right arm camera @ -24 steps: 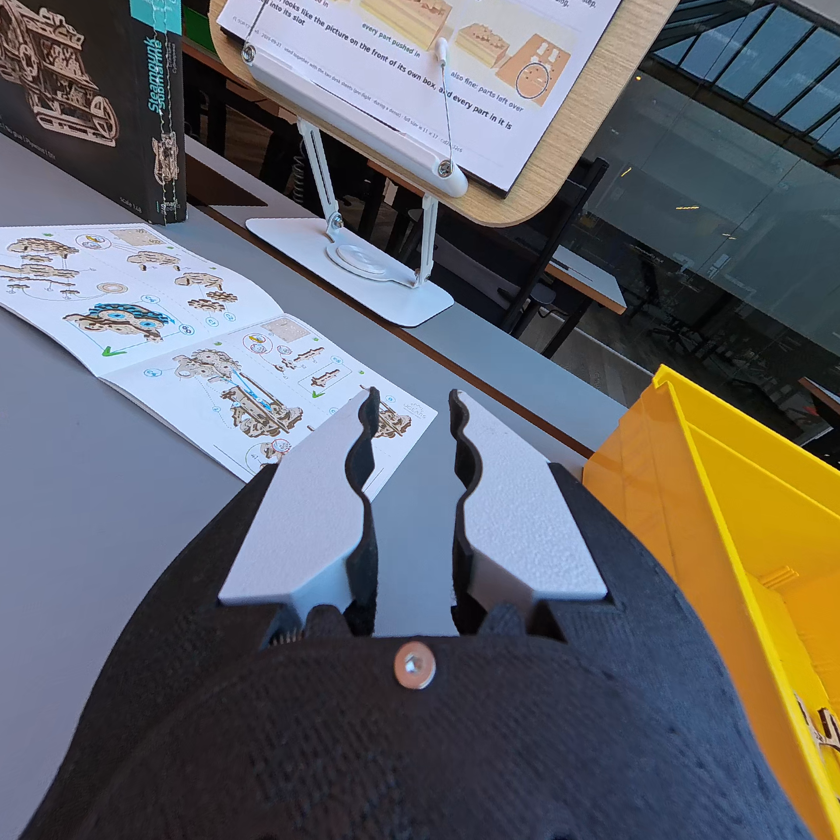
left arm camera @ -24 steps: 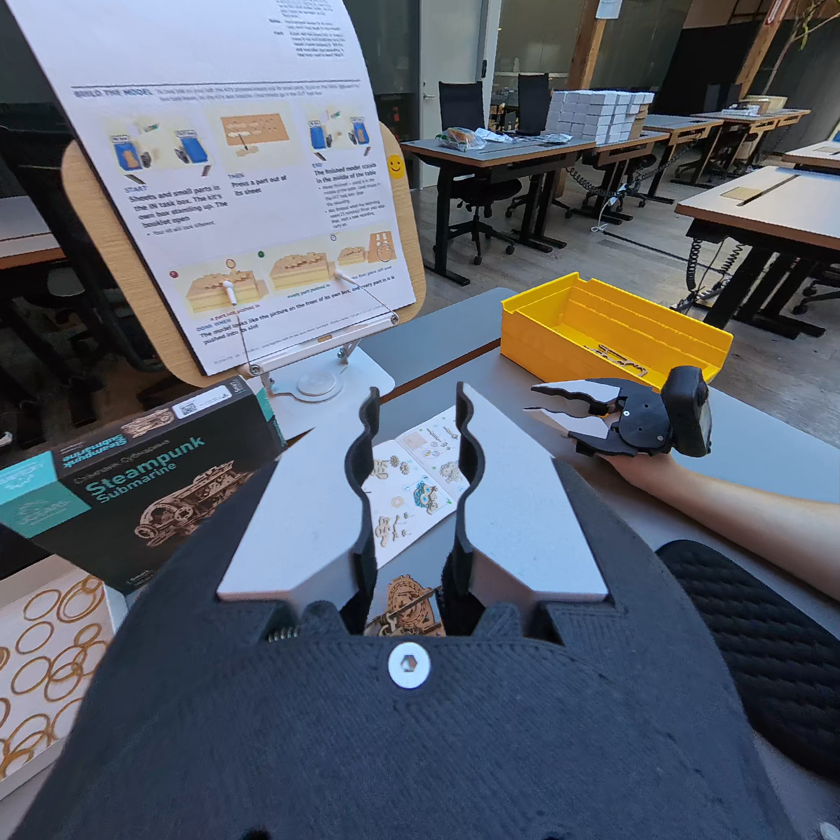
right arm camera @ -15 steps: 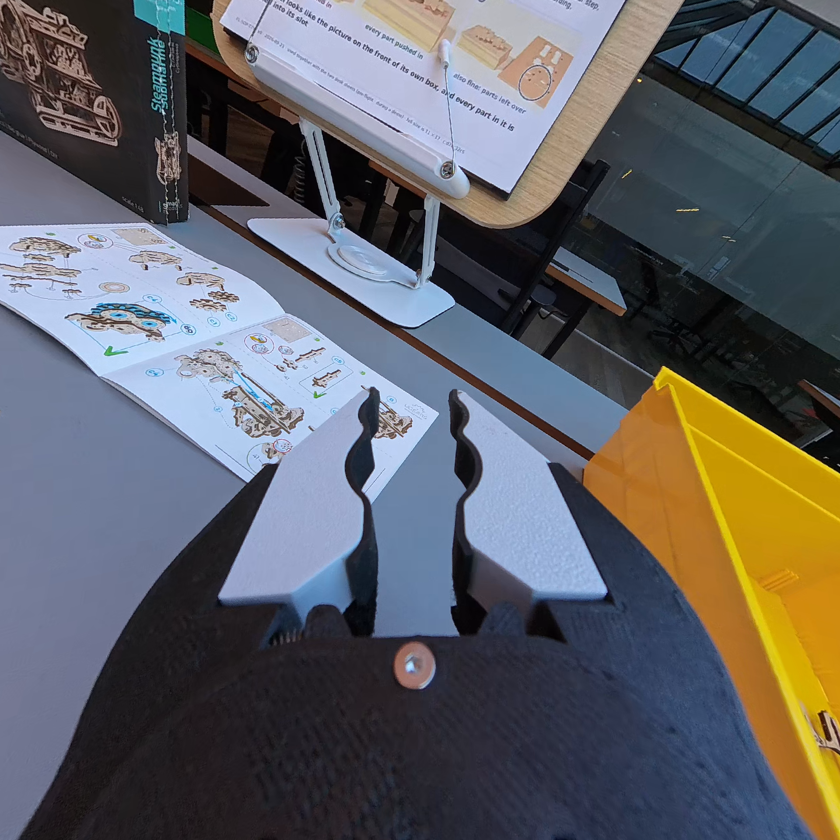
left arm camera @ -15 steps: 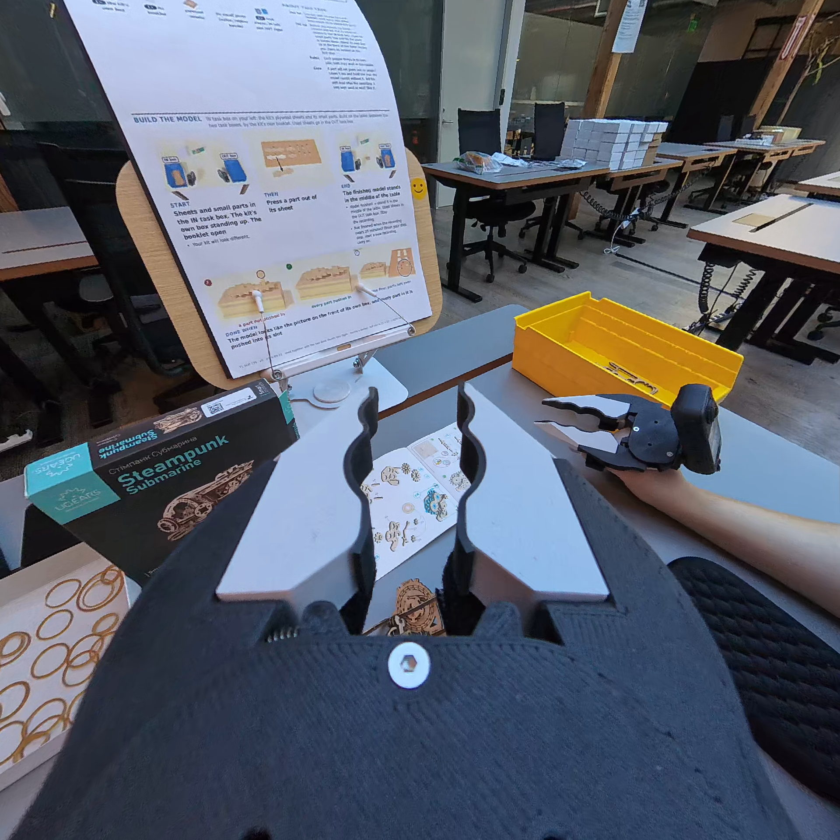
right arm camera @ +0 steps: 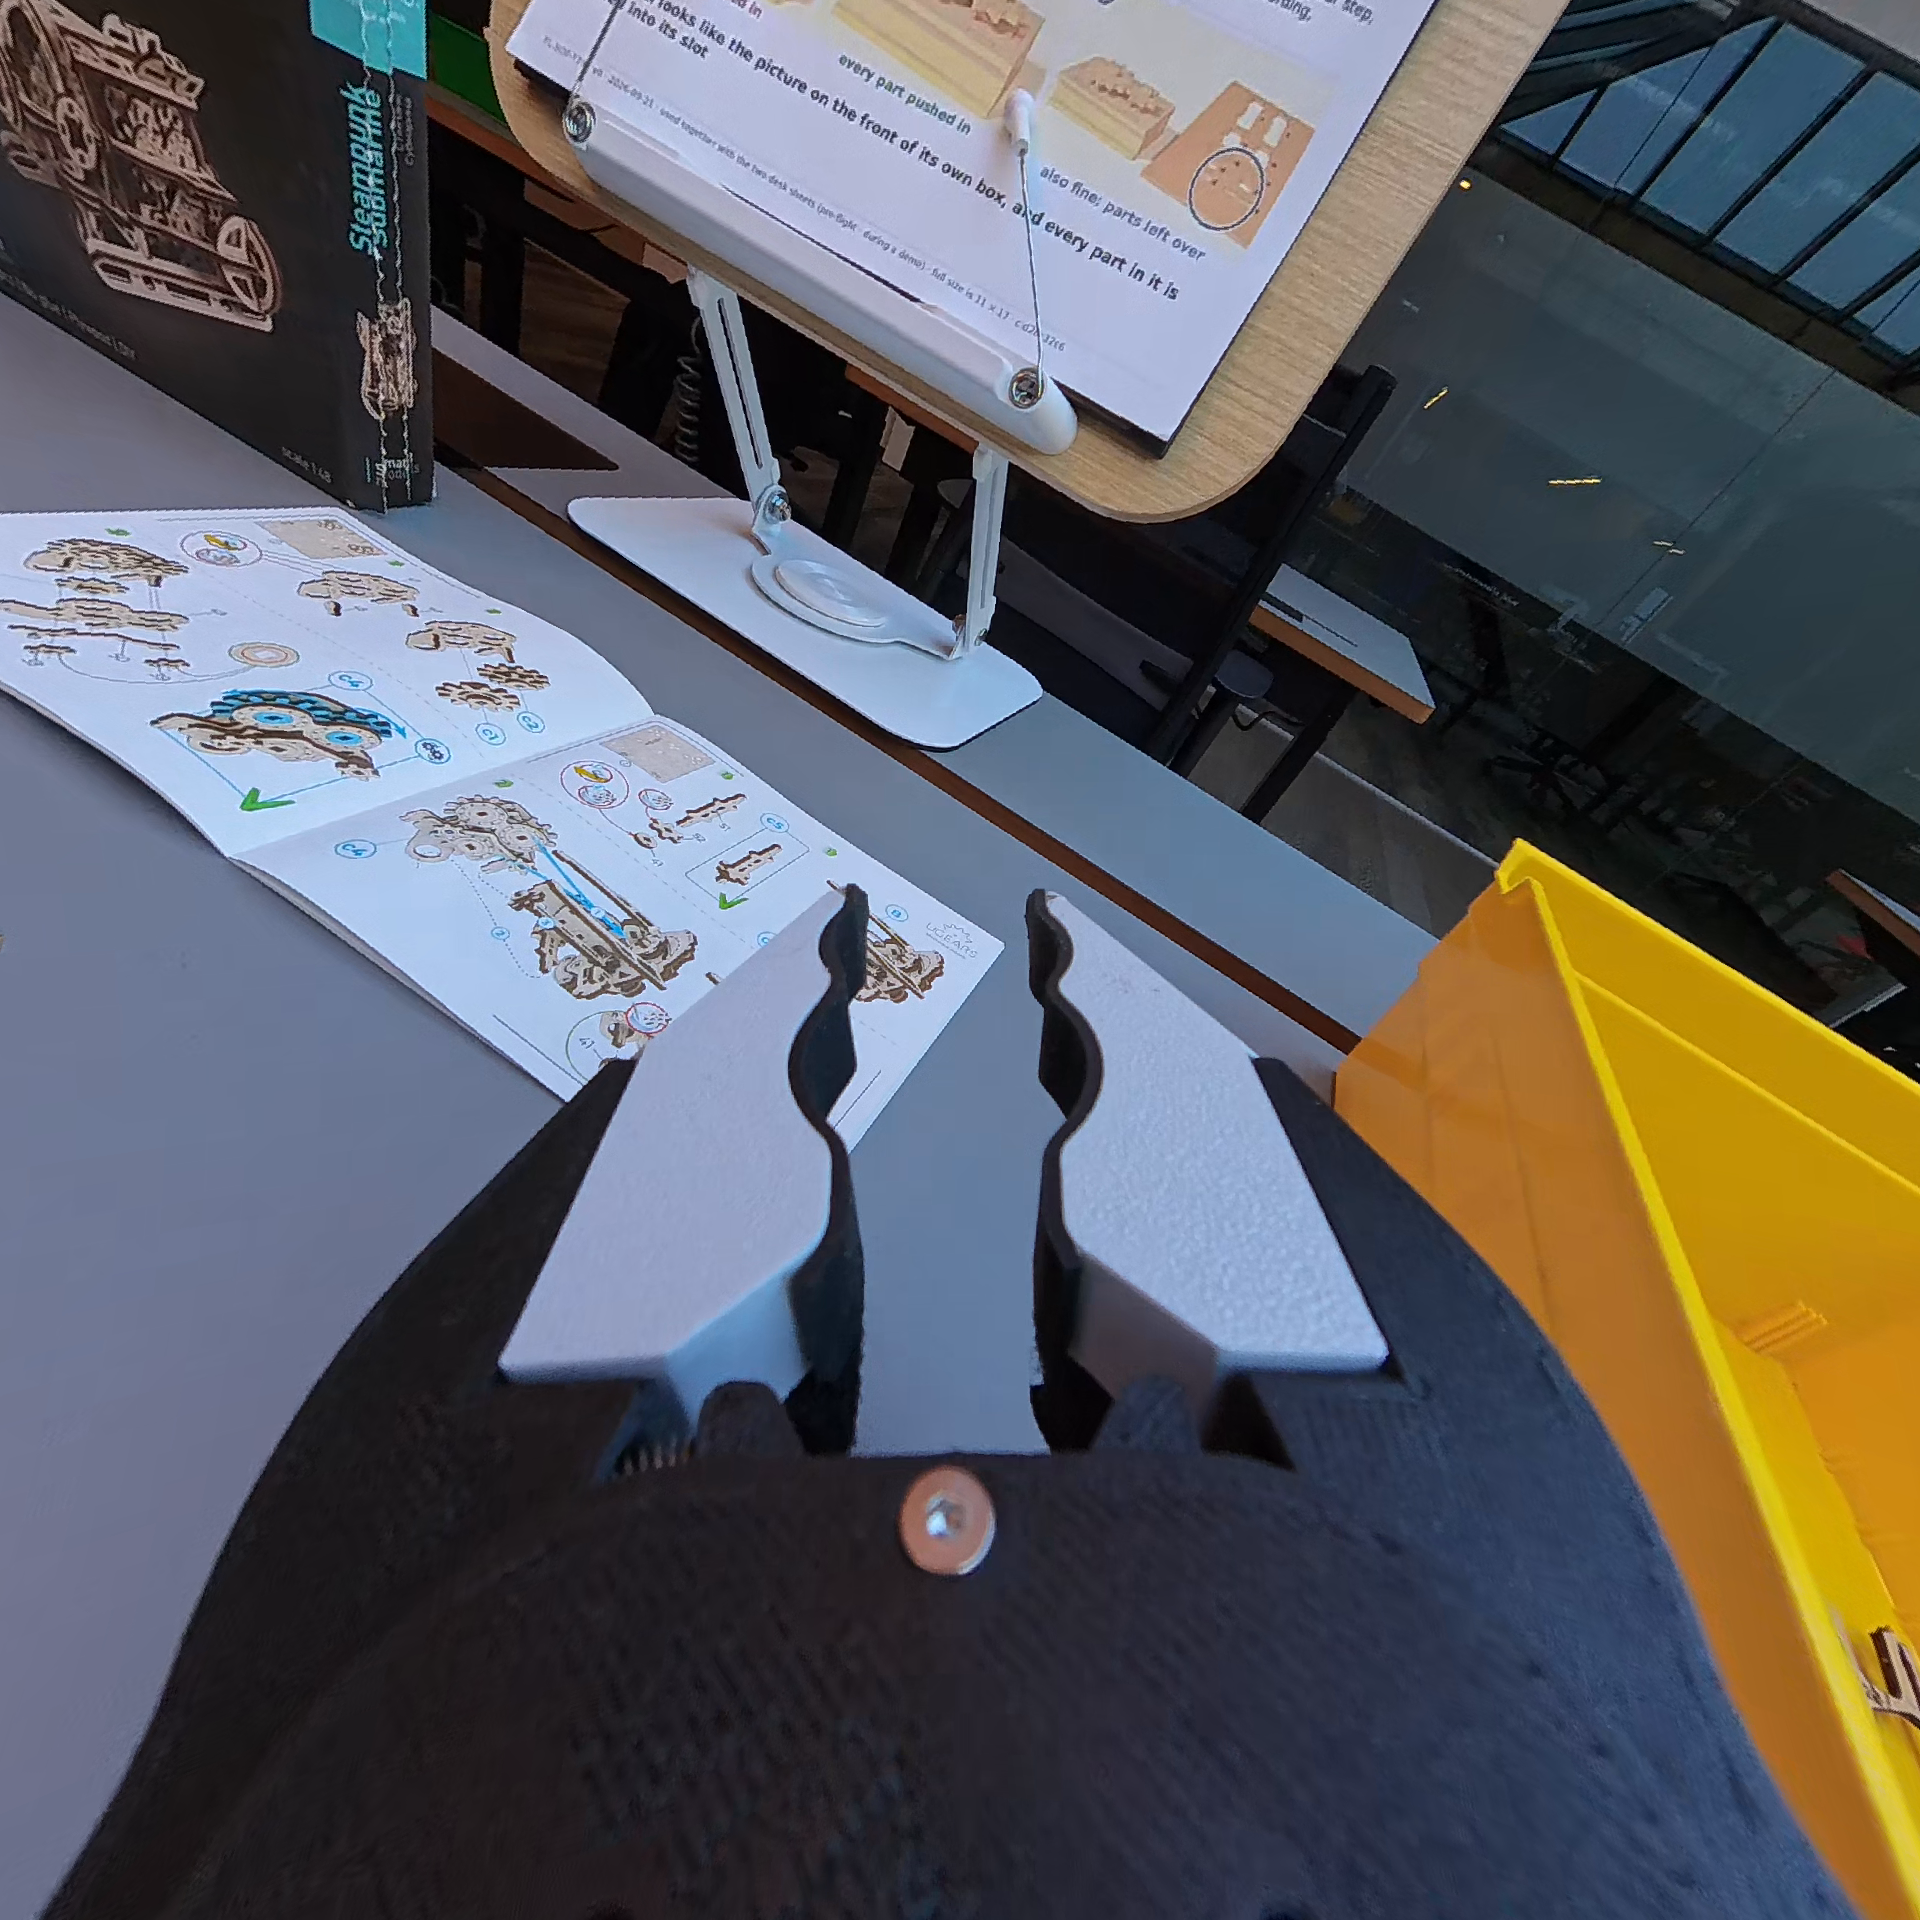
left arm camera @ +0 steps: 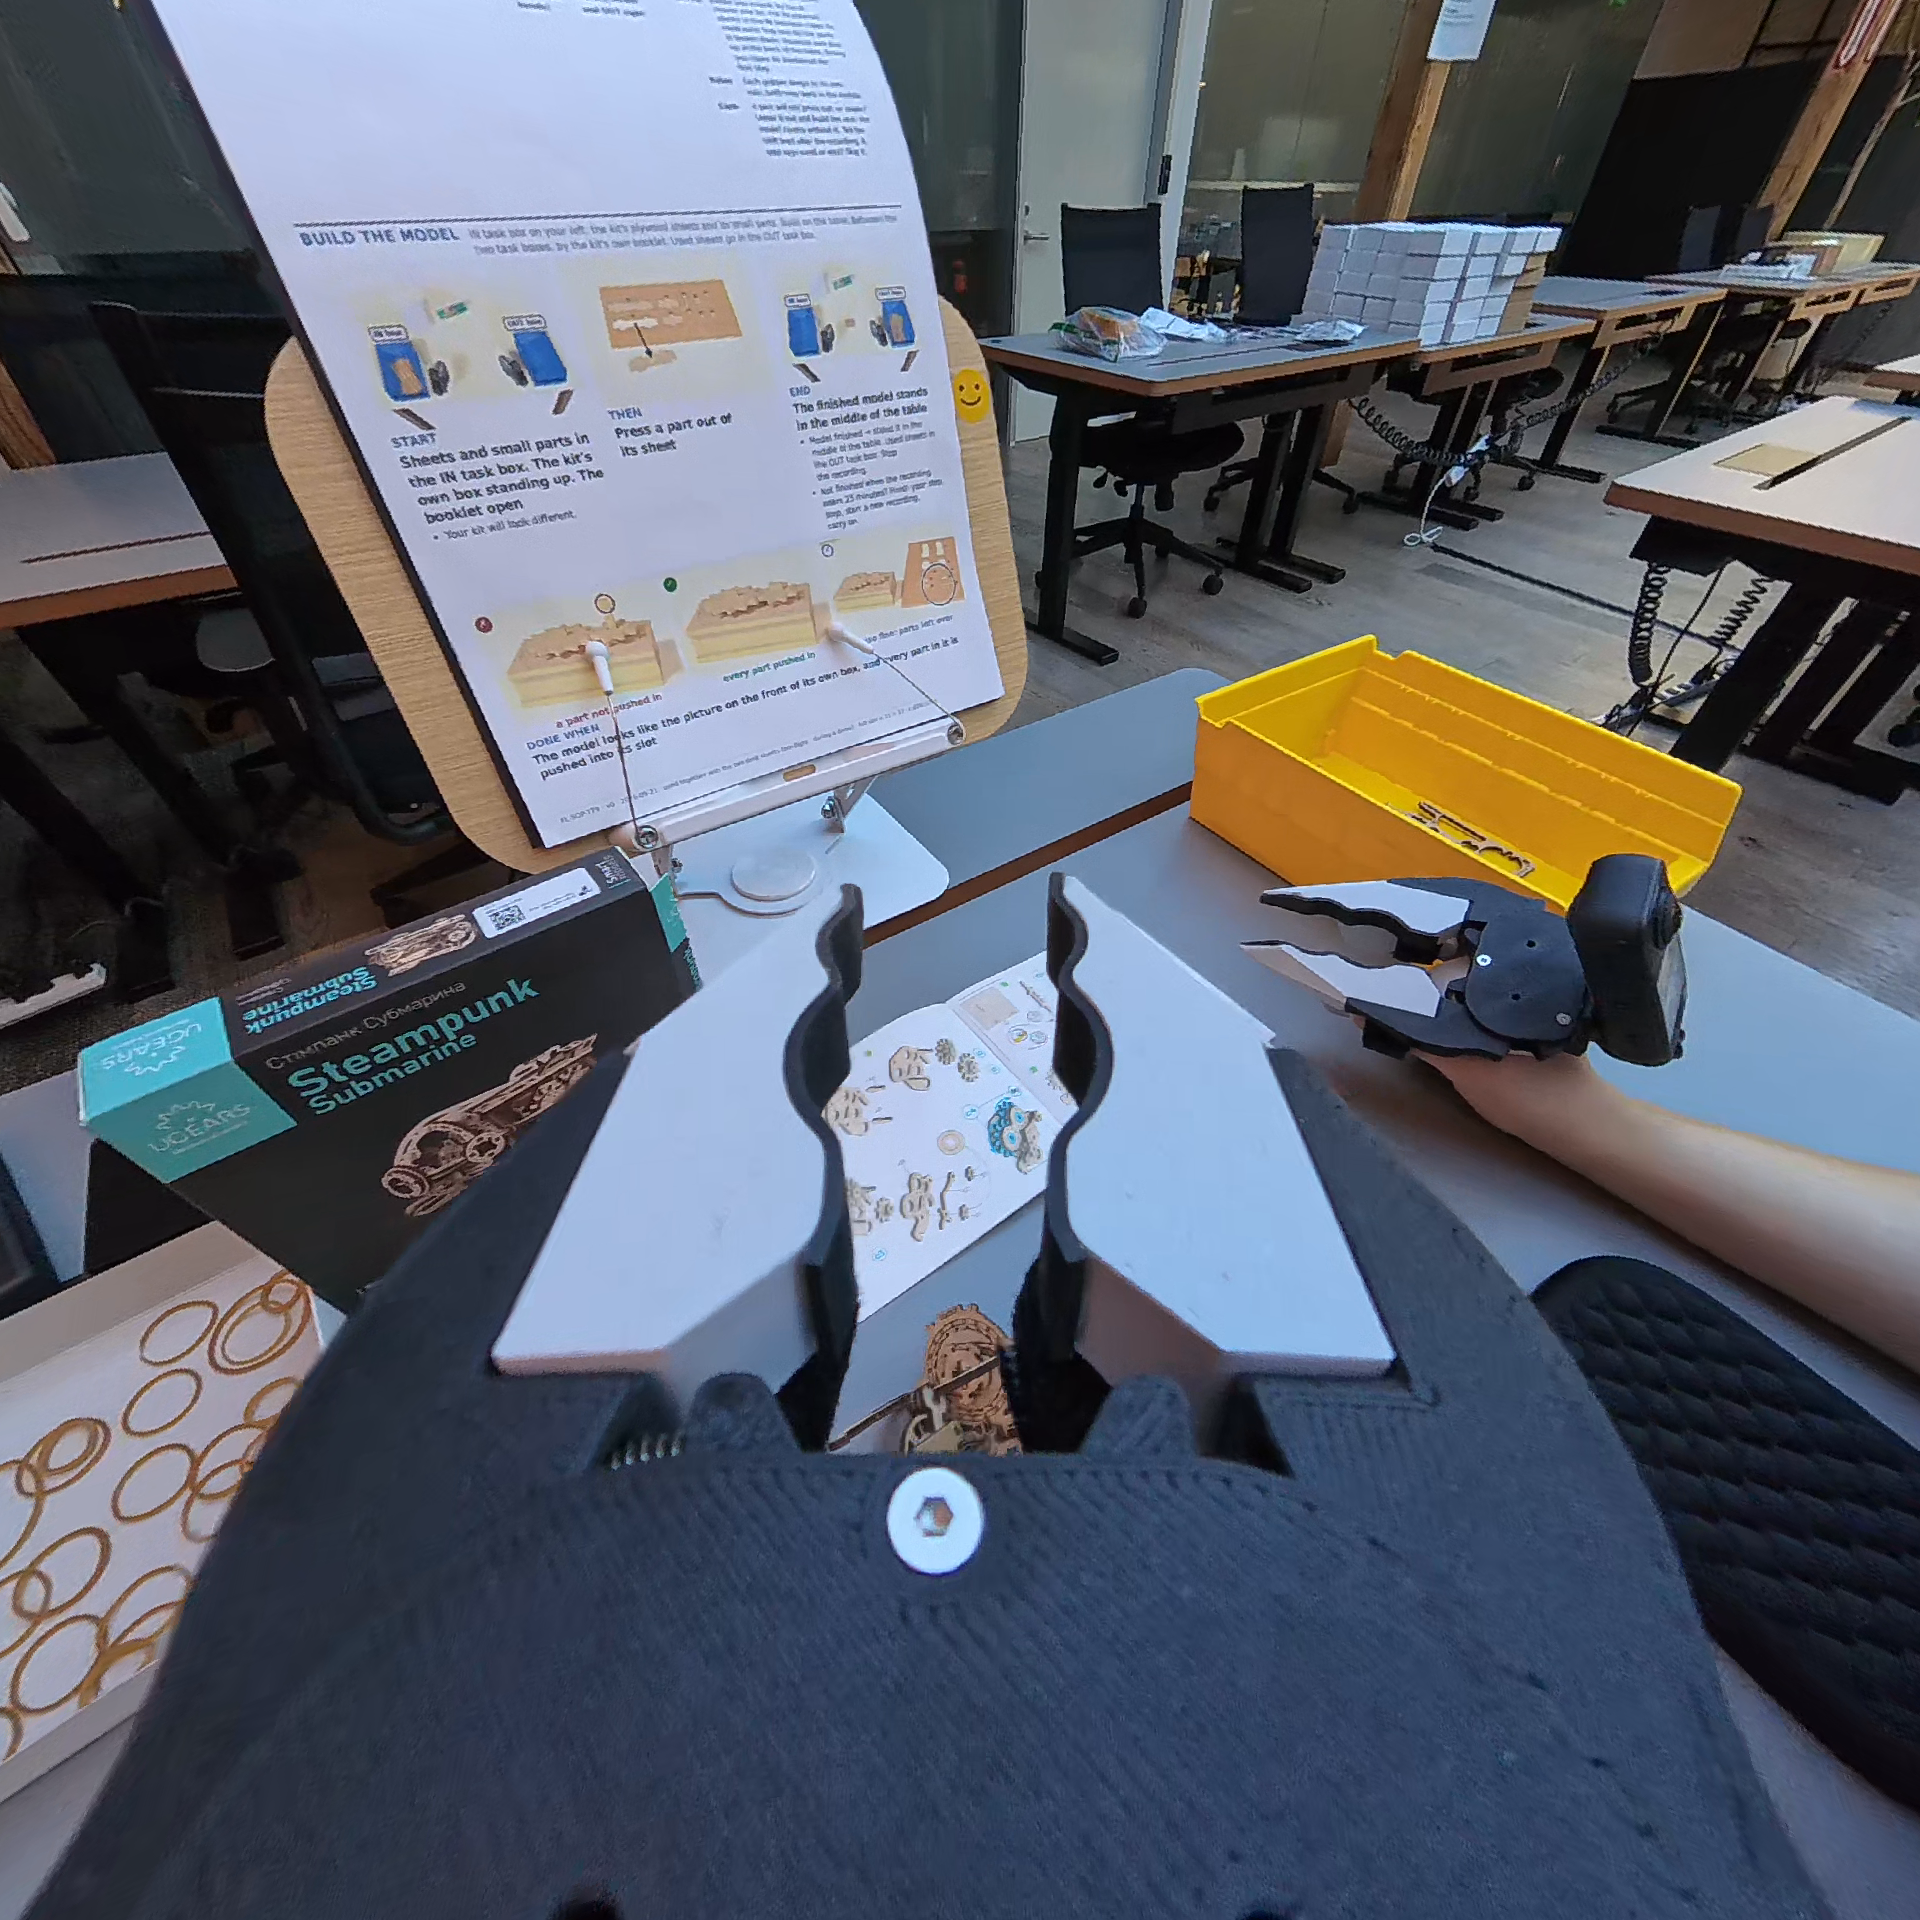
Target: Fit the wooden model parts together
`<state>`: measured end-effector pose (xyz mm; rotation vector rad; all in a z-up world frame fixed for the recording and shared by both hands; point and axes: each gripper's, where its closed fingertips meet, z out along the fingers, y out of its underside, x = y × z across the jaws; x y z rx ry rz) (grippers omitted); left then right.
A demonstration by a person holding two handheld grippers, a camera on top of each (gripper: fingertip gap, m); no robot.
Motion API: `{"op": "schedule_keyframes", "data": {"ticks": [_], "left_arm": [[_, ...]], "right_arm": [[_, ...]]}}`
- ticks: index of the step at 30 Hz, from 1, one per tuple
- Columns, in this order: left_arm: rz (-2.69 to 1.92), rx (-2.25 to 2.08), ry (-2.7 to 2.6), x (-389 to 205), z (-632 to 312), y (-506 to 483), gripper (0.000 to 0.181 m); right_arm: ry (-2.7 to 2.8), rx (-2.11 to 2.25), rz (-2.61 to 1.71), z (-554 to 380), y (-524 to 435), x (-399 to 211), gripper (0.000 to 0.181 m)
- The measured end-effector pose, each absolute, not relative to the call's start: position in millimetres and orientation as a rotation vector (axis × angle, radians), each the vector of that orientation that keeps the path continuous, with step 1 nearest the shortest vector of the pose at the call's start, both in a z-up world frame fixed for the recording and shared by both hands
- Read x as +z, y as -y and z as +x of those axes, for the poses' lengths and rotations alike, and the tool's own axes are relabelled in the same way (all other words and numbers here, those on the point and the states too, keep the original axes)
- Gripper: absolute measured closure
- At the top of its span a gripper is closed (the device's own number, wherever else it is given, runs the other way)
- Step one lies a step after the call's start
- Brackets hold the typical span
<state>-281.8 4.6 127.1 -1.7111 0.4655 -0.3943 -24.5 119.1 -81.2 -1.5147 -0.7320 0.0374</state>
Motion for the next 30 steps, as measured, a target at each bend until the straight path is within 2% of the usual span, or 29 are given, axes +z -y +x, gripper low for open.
{"op": "schedule_keyframes", "data": {"ticks": [3,5,8,13,18,21,30], "left_arm": [[-1.751,-0.284,-0.419,121,-308,-12,0.143],[-1.772,-0.122,-0.238,120,-356,-21,0.134],[-1.76,0.05,-0.026,122,-423,-21,0.129],[-1.912,0.168,0.147,86,-486,-15,0.106],[-2.114,0.267,0.282,32,-540,-9,0.107],[-2.274,0.244,0.352,-10,-561,-4,0.115],[-2.575,0.179,0.296,-87,-563,-7,0.111]], "right_arm": [[0.732,0.039,-1.514,-25,-119,-81,0.152],[0.731,0.04,-1.514,-24,-119,-81,0.152],[0.73,0.042,-1.514,-24,-119,-81,0.152],[0.733,0.041,-1.514,-25,-119,-81,0.152],[0.735,0.039,-1.515,-25,-119,-81,0.152],[0.736,0.039,-1.514,-25,-119,-81,0.152],[0.743,0.035,-1.512,-26,-119,-82,0.152]]}}
